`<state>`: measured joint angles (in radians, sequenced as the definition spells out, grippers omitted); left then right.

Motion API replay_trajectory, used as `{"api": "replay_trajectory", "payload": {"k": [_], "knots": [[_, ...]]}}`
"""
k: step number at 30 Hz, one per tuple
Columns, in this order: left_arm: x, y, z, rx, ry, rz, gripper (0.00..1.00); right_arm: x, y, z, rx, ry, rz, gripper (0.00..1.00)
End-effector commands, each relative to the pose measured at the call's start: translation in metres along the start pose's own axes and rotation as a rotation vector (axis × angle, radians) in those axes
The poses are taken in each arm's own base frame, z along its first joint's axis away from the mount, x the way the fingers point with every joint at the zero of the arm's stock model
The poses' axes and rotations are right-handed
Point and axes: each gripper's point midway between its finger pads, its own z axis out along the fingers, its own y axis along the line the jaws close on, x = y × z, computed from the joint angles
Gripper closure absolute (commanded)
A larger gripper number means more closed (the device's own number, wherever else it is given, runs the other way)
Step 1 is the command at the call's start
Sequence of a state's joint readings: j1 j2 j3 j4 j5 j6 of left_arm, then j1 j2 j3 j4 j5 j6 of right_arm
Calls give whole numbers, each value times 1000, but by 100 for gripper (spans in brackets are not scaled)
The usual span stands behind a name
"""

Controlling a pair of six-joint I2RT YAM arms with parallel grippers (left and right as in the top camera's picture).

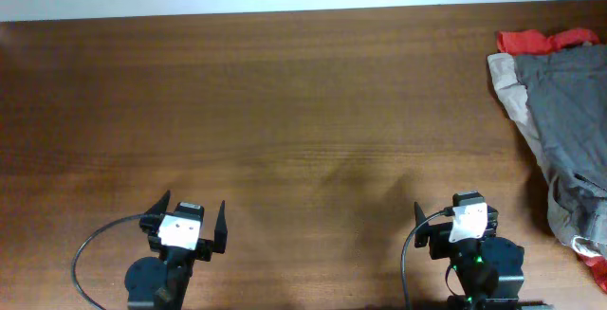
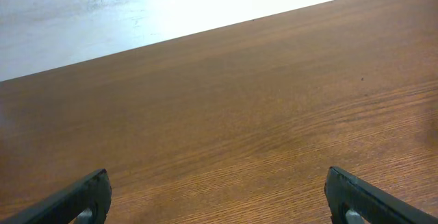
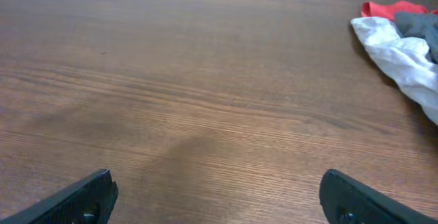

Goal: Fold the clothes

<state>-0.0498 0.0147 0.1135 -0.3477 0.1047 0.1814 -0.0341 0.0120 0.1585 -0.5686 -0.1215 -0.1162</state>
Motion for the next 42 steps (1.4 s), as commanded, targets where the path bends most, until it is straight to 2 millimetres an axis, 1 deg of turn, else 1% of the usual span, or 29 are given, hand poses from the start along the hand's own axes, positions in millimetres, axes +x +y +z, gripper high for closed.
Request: {"api": "replay_trajectory", "payload": {"k": [1,4,6,9,11,16,18,19,20,21,24,25,28,30,33,35,37,41,42], "knots": [[1,-3,0,15,-3,-11,1,-5,-6,0,34,-28,-12,2],[1,-3,0,15,-4,-11,1,-11,-5,0,27,-51,-3,1],[1,-3,0,15,-3,-11,0,-12,1,0,-8,-55,9,1],[1,-3,0,15,-3,-11,0,-14,17,-1,-102,-67,16,1],[1,-3,0,15,-3,-11,1,-19,30,-3,-182,-91,10,1],[-4,-3,0,16,-23,-9,1,-23,47,-8,-283,-111,3,1],[-2,-7,0,41,-18,-10,1,-30,65,-15,-394,-147,-10,1],[-5,-10,0,58,-29,-8,0,-34,72,-19,-441,-167,-18,1],[-12,-10,0,61,-57,-5,1,-40,78,-23,-484,-189,-8,1],[-18,-11,-1,66,-83,-1,0,-44,79,-25,-496,-201,17,1],[-61,-22,-10,138,-266,33,1,-60,78,-30,-508,-226,124,1],[-78,-21,-16,140,-326,19,1,-64,78,-33,-510,-233,141,1],[-112,-16,-32,141,-409,-42,0,-80,76,-43,-502,-257,145,1],[-132,-14,-41,141,-436,-49,0,-90,68,-48,-449,-251,156,1],[-162,-8,-50,136,-439,-51,1,-106,48,-58,-321,-200,193,1],[-181,-3,-47,132,-389,-63,1,-116,34,-64,-238,-141,218,1],[-196,2,-39,137,-312,-79,1,-125,23,-69,-173,-67,240,1],[-223,9,-12,160,-125,-114,1,-154,7,-81,-90,67,265,1],[-230,11,-5,165,-79,-123,1,-165,4,-85,-78,90,267,1]]}}
